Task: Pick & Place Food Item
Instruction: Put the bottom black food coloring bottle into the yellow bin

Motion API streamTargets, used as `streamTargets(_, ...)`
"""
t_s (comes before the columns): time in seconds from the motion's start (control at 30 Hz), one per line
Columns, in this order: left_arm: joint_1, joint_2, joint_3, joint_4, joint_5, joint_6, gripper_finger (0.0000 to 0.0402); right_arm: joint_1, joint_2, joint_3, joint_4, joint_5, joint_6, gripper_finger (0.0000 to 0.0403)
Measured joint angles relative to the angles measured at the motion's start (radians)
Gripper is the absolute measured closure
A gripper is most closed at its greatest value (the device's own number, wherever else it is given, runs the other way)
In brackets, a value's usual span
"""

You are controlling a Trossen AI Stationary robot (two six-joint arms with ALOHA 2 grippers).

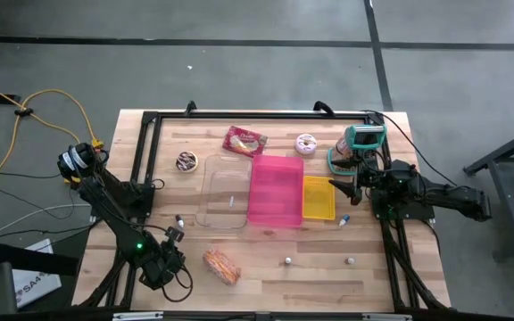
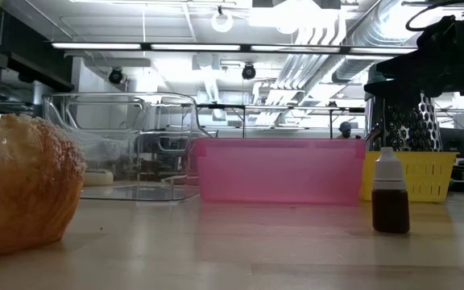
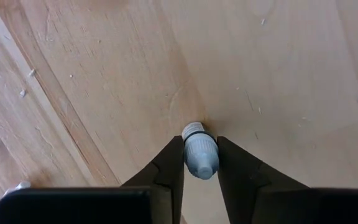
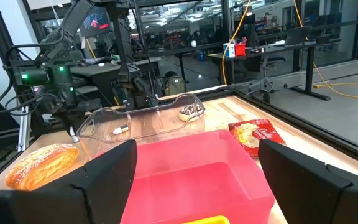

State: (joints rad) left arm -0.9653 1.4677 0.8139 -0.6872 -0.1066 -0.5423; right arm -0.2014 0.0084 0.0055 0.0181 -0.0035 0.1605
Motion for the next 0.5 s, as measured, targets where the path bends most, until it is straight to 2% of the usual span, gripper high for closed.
streamTargets(0.5,0.000,0.000,0.000,-0.003,0.001,0.000,0.0334,0.000,0.000,0.000,0.000,0.000,0.000,0.0078)
